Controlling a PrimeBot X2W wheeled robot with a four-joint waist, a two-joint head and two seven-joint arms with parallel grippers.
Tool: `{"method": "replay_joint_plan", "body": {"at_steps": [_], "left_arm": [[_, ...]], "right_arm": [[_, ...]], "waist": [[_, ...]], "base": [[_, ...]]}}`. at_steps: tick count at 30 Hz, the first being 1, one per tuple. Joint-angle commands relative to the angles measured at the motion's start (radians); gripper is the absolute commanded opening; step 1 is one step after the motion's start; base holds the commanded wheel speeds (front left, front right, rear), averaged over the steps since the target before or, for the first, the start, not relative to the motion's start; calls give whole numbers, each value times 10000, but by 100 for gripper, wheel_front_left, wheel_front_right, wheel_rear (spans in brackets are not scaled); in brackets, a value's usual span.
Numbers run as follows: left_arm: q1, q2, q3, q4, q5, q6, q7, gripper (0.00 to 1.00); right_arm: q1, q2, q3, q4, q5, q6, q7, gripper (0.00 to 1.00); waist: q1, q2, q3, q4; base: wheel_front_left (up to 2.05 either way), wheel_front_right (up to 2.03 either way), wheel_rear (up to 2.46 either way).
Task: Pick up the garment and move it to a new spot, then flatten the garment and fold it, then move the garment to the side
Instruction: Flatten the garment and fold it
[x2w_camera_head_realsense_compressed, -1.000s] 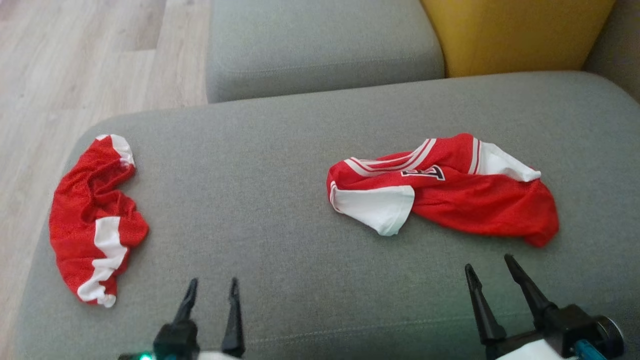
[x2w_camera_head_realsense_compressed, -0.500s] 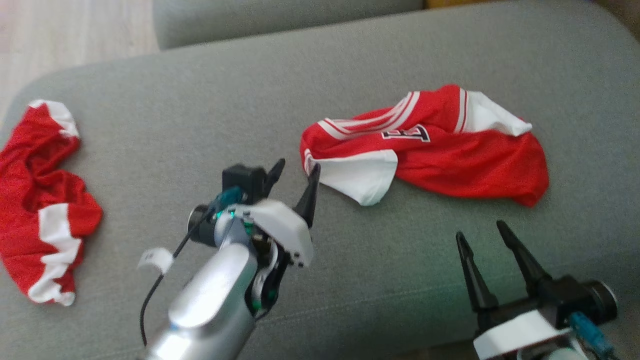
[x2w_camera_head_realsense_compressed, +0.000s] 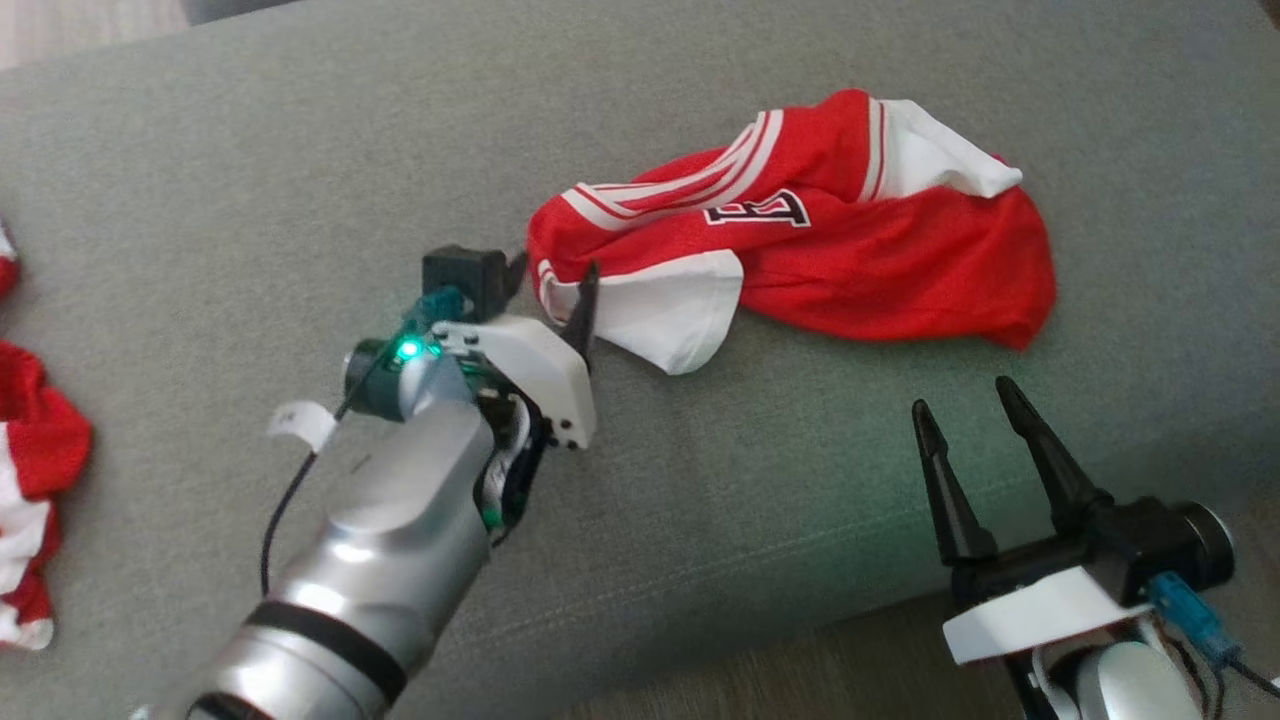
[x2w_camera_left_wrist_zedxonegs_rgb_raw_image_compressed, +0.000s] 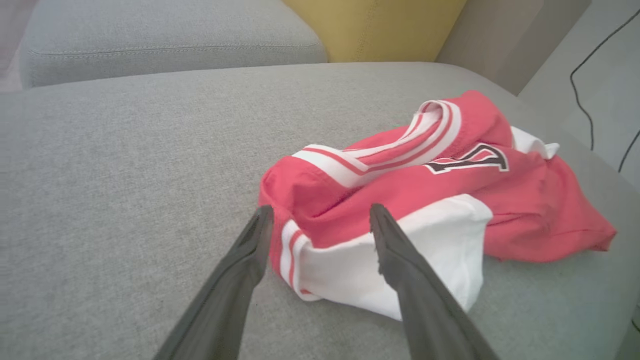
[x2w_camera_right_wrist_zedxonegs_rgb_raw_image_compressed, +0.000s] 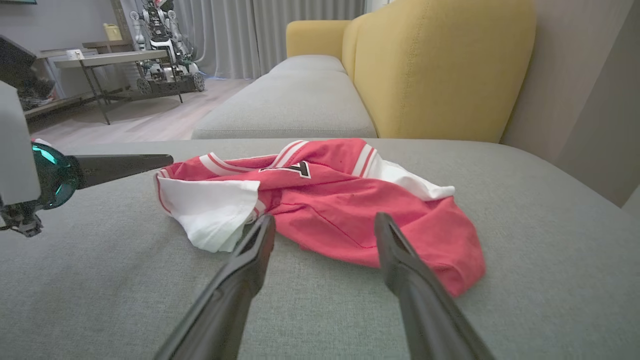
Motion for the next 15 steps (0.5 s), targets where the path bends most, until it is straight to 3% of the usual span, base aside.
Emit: {"method": "replay_joint_plan", "body": {"at_steps": [1, 7, 8, 9, 15], "left_arm": [[-637, 119, 158, 35, -84, 45, -117, 100], [-1155, 119, -73, 1170, -438, 10, 78, 100], [-1208, 118, -78, 1367, -570, -28, 192, 35], [-1256, 118, -81, 1522, -691, -69, 256, 0], [-1079, 118, 235, 1628, -2238, -847, 1182, 0]], "right_arm": [[-400, -89, 214, -349, 91, -2, -65, 100], [-555, -89, 255, -381, 184, -2, -65, 100], [-576, -89, 250, -387, 207, -2, -65, 100], [-587, -89, 240, -399, 235, -2, -65, 100], [-464, -89, 189, -357, 422, -2, -65, 100]], "waist": [[-1, 0, 111, -142], [-1, 0, 262, -435], [-1, 0, 267, -486], [-1, 0, 253, -530], [-1, 0, -203, -726]], "base": [[0, 0, 0], [0, 0, 0], [0, 0, 0], [0, 0, 0], [0, 0, 0]]}}
